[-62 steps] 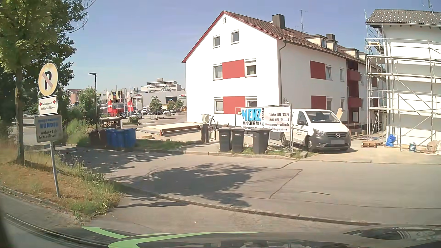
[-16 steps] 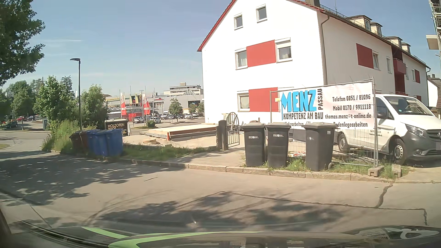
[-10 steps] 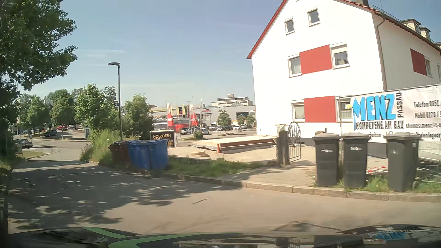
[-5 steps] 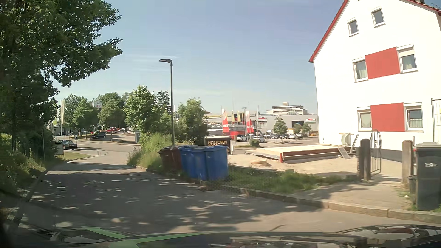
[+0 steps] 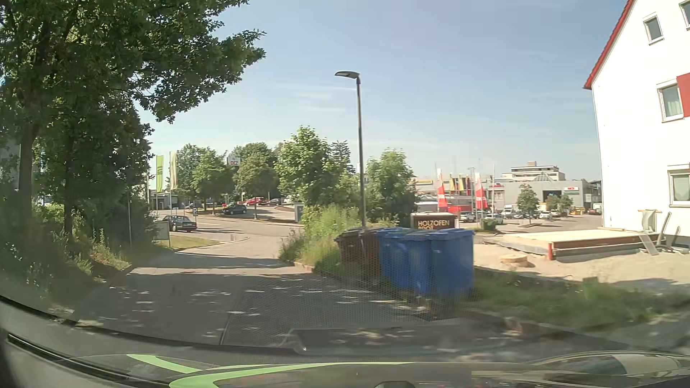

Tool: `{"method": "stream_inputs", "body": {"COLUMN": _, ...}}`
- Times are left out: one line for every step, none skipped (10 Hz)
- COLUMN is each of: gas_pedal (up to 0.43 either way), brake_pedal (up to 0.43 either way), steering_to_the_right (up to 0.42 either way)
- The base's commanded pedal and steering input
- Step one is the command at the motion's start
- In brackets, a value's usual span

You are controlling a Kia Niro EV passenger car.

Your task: Follow the waypoints while adhering to traffic rules and regulations

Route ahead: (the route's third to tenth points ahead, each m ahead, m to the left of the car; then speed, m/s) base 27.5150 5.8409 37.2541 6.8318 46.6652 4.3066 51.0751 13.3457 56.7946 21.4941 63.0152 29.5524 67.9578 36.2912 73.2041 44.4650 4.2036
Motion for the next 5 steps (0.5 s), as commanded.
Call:
{"method": "stream_inputs", "body": {"gas_pedal": 0.169, "brake_pedal": 0.000, "steering_to_the_right": -0.393}}
{"method": "stream_inputs", "body": {"gas_pedal": 0.169, "brake_pedal": 0.000, "steering_to_the_right": -0.367}}
{"method": "stream_inputs", "body": {"gas_pedal": 0.169, "brake_pedal": 0.000, "steering_to_the_right": -0.343}}
{"method": "stream_inputs", "body": {"gas_pedal": 0.169, "brake_pedal": 0.000, "steering_to_the_right": -0.308}}
{"method": "stream_inputs", "body": {"gas_pedal": 0.169, "brake_pedal": 0.000, "steering_to_the_right": -0.270}}
